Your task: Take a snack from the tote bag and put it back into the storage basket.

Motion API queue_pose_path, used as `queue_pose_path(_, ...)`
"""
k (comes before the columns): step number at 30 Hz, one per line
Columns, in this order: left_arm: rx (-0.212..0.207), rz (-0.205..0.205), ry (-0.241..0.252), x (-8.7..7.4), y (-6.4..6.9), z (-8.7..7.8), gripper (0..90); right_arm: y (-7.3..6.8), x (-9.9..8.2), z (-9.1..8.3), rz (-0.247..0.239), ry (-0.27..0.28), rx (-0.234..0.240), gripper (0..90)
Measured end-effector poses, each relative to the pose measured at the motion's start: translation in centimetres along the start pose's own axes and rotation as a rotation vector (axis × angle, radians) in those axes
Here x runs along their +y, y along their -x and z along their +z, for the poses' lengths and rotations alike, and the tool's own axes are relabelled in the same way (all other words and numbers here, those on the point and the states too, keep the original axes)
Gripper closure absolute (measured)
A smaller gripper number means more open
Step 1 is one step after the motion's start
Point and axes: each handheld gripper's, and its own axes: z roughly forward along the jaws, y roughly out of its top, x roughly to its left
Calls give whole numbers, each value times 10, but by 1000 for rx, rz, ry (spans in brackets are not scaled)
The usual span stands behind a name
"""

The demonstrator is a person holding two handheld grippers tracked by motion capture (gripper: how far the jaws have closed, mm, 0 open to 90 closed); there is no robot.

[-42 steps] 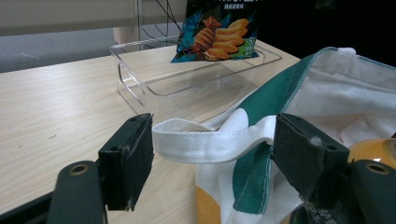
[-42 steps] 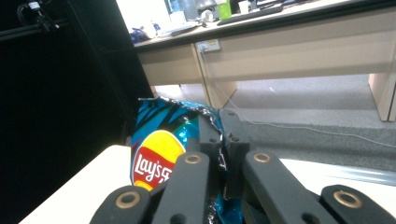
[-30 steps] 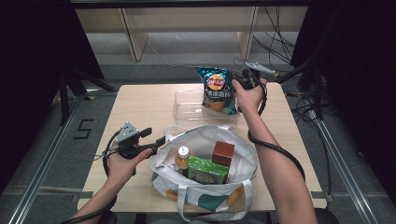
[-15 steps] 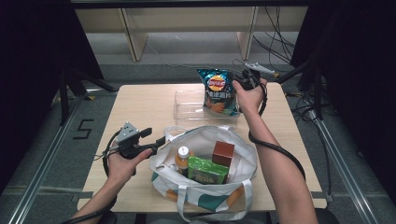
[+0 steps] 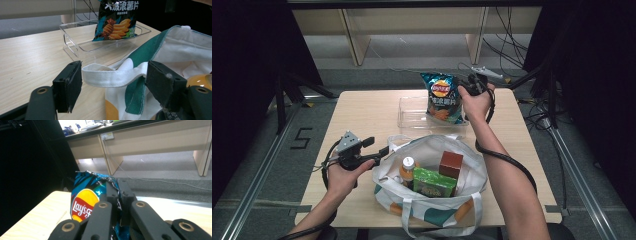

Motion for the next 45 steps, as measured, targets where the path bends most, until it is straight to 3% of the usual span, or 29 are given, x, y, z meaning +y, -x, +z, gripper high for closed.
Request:
queue_pose_path(8, 0, 0, 1, 0, 0, 0, 285, 1, -2, 1, 4, -14, -13, 890)
queue_pose_path(11, -1, -1, 0, 0, 0, 0, 285, 3, -3, 2, -20, -22, -17, 875)
queue_pose_path(13, -2, -1, 2, 0, 0, 0, 285, 5, -2, 2, -68, -22, -18, 872)
queue_pose_path(14, -1, -1, 1, 0, 0, 0, 285, 4, -2, 1, -54, -31, -18, 869)
queue_pose_path(15, -1, 0, 1, 0, 1, 0, 285, 7, -2, 1, -87, -24, -18, 865)
queue_pose_path(16, -1, 0, 1, 0, 1, 0, 285, 5, -2, 0, -58, -42, -34, 863)
queue_pose_path(19, -1, 1, 0, 0, 1, 0, 285, 6, -1, -2, -44, -63, -44, 848)
queue_pose_path(20, -1, 1, 1, 0, 1, 0, 285, 7, -2, -2, -58, -70, -53, 837)
queue_pose_path(21, -1, 2, -1, 0, 1, 0, 285, 13, -2, -1, -134, -74, -64, 834)
queue_pose_path(22, -2, 1, 0, 0, 1, 0, 285, 12, -4, -3, -80, -85, -72, 833)
queue_pose_path(24, -3, 5, 0, 0, 1, 0, 285, 16, -6, -4, -59, -72, -66, 832)
queue_pose_path(25, -2, 4, 0, 0, 1, 0, 285, 19, -5, -4, -95, -71, -56, 829)
queue_pose_path(26, -2, 1, -1, 0, 1, 1, 285, 16, -7, -6, -49, -87, -70, 825)
queue_pose_path(27, -1, 1, -2, 0, 1, 1, 285, 17, -7, -6, -57, -88, -68, 821)
queue_pose_path(28, -1, 1, -2, 0, 1, 1, 285, 22, -6, -5, -109, -78, -73, 818)
queue_pose_path(29, -2, 2, -2, 0, 1, 1, 285, 23, -6, -6, -114, -85, -83, 813)
queue_pose_path(32, -3, 3, -2, 0, 1, 1, 285, 22, -6, -8, -72, -92, -99, 793)
queue_pose_path(38, -4, 2, 0, 0, 1, 1, 285, 23, -5, -11, -101, -85, -110, 681)
queue_pose_path(41, -1, 1, 1, 0, 1, 0, 286, 22, -5, -15, -84, -87, -108, 614)
queue_pose_path(42, -9, 0, 5, 0, 1, 0, 288, 24, -4, -17, -107, -75, -102, 592)
queue_pose_path(45, -5, -1, 2, 1, 2, -1, 294, 24, -1, -25, -97, -63, -97, 535)
